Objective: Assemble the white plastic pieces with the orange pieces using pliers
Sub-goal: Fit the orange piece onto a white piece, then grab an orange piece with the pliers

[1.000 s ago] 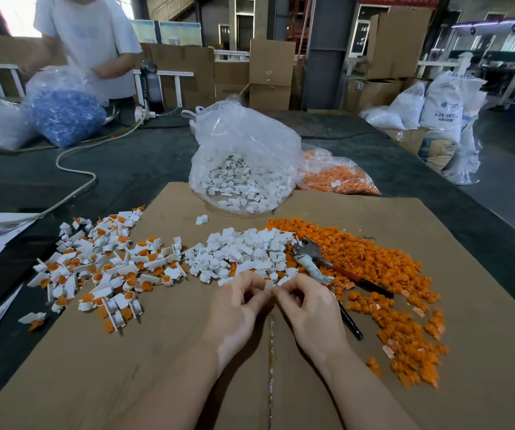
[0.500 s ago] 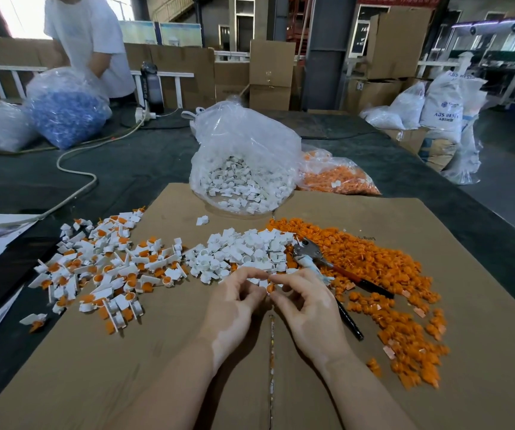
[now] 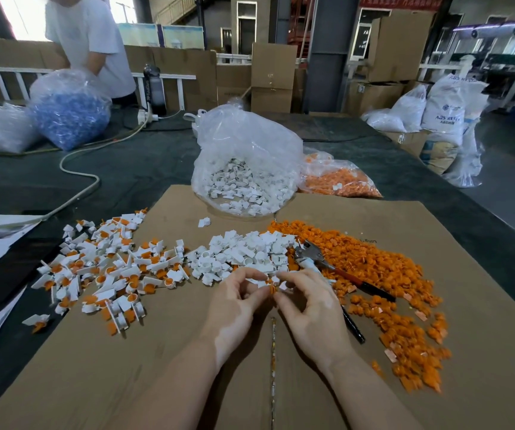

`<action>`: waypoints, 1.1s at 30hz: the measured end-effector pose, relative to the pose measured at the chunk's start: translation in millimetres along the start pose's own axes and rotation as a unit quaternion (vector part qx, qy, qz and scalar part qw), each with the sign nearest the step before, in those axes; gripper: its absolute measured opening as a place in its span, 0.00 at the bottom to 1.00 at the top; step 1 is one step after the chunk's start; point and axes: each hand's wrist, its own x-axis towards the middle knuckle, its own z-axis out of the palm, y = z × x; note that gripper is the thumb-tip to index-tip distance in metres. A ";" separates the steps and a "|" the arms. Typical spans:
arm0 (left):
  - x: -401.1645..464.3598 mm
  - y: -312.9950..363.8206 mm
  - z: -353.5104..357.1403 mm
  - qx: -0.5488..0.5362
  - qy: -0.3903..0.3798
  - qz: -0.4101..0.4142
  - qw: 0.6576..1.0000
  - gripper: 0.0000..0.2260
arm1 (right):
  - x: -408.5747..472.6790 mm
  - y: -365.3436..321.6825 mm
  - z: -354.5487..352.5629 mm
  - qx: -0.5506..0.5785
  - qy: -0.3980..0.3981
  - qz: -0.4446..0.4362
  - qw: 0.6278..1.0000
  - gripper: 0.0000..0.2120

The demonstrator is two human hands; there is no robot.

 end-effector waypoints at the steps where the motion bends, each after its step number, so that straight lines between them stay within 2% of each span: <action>1: 0.2 0.6 -0.1 -0.016 -0.003 -0.009 1.000 0.05 | 1.8 0.4 -2.6 -0.037 0.027 0.004 0.999 0.12; 3: 0.5 1.8 -0.9 -0.049 -0.010 -0.024 0.998 0.05 | 7.9 2.1 -11.6 -0.126 0.092 0.037 0.987 0.14; 4: 1.0 2.4 -1.5 -0.053 -0.013 -0.029 0.998 0.05 | 12.6 2.8 -17.8 -0.168 0.097 0.080 0.978 0.16; 5: 1.5 2.7 -2.0 -0.051 -0.014 -0.032 0.998 0.05 | 18.0 4.5 -24.4 -0.212 0.071 0.138 0.965 0.19; 7: 2.8 2.1 -2.5 -0.052 -0.007 -0.036 0.998 0.04 | 28.5 10.1 -35.4 -0.291 -0.036 0.241 0.925 0.23; 9: 4.3 1.3 -2.3 -0.053 0.004 -0.044 0.998 0.04 | 35.3 14.0 -41.7 -0.331 -0.139 0.283 0.890 0.24; 12: 5.5 2.5 -2.6 -0.055 0.013 -0.056 0.997 0.04 | 37.3 15.4 -43.0 -0.365 -0.177 0.276 0.871 0.27; 17: 7.1 9.2 -3.0 -0.100 0.037 -0.082 0.991 0.05 | 33.9 8.9 -42.5 -0.412 -0.130 0.197 0.880 0.22; 20: 8.5 15.6 -2.8 -0.152 0.039 -0.096 0.983 0.06 | 37.3 -2.5 -44.3 -0.334 -0.132 0.171 0.918 0.16; 23: 8.4 24.3 -1.4 -0.204 0.047 -0.100 0.973 0.06 | 42.4 -17.0 -44.8 -0.192 -0.191 0.194 0.943 0.16; 27: 10.0 34.8 -2.5 -0.229 0.041 -0.099 0.968 0.05 | 42.0 -31.4 -43.4 -0.067 -0.261 0.213 0.939 0.18; 33: 16.2 35.2 -8.1 -0.193 0.055 -0.099 0.975 0.06 | 38.0 -36.6 -43.6 0.041 -0.292 0.248 0.923 0.13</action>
